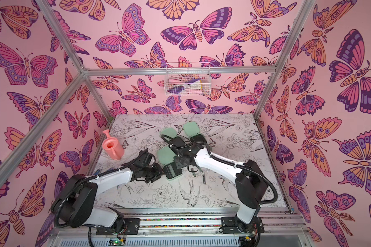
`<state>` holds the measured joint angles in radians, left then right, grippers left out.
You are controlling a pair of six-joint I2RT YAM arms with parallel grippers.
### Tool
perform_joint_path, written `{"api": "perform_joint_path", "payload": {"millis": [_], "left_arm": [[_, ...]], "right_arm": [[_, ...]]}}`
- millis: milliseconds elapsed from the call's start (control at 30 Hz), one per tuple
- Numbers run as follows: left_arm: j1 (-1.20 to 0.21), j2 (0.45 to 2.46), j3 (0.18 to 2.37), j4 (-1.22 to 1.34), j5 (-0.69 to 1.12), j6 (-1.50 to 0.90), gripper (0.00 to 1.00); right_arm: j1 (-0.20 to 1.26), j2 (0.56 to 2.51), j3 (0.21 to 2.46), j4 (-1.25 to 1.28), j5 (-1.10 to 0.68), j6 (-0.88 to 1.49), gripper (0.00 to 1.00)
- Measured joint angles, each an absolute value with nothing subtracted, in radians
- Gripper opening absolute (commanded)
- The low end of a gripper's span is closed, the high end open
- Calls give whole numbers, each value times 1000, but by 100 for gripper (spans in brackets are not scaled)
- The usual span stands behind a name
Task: Organize nail clipper sets
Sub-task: Place the nail clipper in the storage box, then pick up the nail clipper from the center of the board.
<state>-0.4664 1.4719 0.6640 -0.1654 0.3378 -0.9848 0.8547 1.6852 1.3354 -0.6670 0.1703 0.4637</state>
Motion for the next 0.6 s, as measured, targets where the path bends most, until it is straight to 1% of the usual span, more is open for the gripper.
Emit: {"api": "perform_joint_path", "payload": {"millis": [133,300,500,600], "left_arm": [[-471,1514,678,-163,320,-997,37],[-479,1550,707,-153,313,-1008,35],[-485,1559,711,-144,309,-1015,35],[-485,1560,711,-140,310,-1015,35]], "right_arm": [[797,1604,1226,-635,128,467,26],[738,1571,1132,-596,70,471,27],[728,1624,1105,-554,38,471,35],[728,1684,1097,-529,33,474,36]]}}
